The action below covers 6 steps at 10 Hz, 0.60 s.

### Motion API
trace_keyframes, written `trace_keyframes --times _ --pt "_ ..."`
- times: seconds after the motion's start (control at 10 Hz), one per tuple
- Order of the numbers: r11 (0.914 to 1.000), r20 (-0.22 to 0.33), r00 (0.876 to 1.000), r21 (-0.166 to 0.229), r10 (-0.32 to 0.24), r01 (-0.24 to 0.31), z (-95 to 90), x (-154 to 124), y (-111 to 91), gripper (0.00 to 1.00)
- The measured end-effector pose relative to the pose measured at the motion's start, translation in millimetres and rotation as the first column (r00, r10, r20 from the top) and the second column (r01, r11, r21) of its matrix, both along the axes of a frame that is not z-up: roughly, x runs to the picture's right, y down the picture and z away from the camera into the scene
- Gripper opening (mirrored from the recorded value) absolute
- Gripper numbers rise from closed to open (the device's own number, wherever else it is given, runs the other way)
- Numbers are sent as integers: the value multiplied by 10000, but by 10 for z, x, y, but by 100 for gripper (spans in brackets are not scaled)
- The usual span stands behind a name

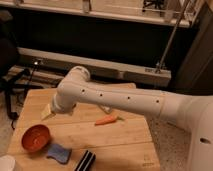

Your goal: Place the white sponge in the ceramic bowl

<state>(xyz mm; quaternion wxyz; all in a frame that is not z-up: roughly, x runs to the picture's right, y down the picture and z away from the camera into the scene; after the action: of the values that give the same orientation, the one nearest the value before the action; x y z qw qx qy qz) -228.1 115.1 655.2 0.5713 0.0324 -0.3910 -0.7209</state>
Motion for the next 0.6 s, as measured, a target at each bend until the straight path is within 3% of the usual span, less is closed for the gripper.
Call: trace_keyframes --times 0.3,0.6 --pt "9964 47 9964 86 -845 844 146 56 127 75" --pt "9860 64 9860 -98 -1667 1667 240 39 323 75"
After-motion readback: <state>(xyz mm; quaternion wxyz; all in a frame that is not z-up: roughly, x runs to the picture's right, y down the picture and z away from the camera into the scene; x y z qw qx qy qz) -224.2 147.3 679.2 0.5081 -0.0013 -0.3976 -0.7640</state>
